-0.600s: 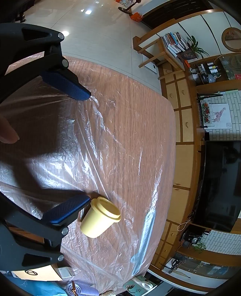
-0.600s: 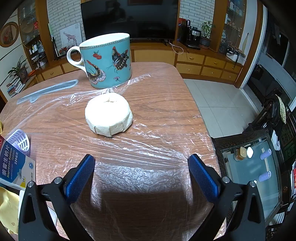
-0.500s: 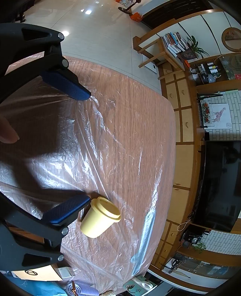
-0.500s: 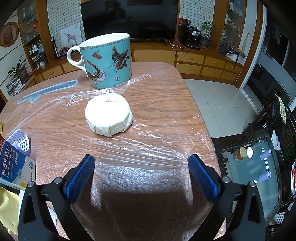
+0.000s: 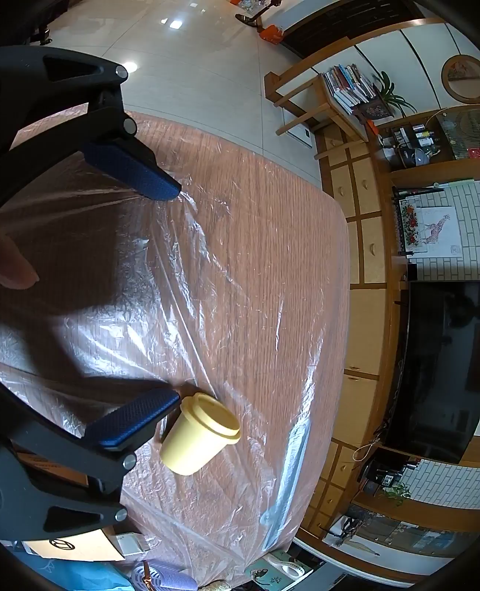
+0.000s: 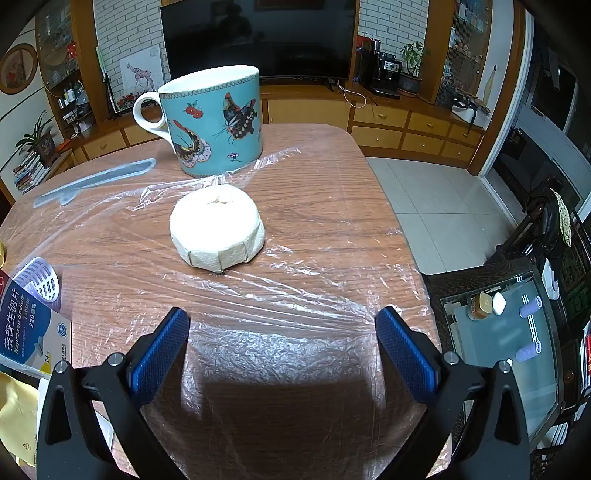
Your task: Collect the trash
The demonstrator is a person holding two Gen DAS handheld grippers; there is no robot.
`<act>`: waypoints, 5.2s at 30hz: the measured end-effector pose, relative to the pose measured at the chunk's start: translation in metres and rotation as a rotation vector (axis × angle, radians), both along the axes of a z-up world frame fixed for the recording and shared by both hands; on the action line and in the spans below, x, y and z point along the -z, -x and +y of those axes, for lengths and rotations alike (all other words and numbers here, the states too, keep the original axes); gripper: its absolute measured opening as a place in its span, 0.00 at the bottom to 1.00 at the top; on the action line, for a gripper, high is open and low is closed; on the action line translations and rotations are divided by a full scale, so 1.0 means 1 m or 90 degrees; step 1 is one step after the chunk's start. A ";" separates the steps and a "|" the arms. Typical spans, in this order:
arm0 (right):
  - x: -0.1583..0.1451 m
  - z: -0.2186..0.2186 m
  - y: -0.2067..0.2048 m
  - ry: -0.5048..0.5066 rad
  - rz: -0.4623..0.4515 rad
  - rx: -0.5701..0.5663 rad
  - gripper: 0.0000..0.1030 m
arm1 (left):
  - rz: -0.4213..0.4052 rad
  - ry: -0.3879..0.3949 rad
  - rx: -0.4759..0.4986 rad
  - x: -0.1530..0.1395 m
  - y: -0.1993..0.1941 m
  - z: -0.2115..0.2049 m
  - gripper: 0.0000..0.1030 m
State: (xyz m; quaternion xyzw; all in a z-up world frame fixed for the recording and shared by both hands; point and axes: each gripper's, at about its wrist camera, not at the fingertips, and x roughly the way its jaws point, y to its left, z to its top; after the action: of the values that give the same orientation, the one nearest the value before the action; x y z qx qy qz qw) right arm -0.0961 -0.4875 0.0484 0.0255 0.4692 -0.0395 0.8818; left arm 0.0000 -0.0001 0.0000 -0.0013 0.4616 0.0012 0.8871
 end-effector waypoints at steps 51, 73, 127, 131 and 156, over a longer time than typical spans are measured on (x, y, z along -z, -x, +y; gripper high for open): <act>0.001 -0.003 -0.007 0.000 0.000 0.007 0.97 | 0.000 0.000 -0.001 0.000 0.000 0.000 0.99; -0.120 0.056 0.067 -0.067 -0.107 -0.063 0.96 | -0.078 0.052 0.083 -0.076 0.065 -0.010 0.99; -0.084 0.180 0.125 -0.060 -0.014 -0.293 0.59 | 0.049 0.298 0.393 -0.073 0.153 -0.119 0.41; -0.091 0.178 0.133 -0.096 -0.024 -0.260 0.59 | 0.022 0.288 0.374 -0.079 0.162 -0.112 0.41; -0.105 0.183 0.206 -0.209 -0.015 -0.245 0.59 | -0.043 0.260 0.365 -0.104 0.223 -0.097 0.41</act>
State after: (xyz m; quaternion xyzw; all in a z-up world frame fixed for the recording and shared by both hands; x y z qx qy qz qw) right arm -0.3024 -0.3043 0.1538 0.0793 0.4555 0.2063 0.8624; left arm -0.2228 -0.0968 0.1042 -0.0490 0.4045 -0.3400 0.8476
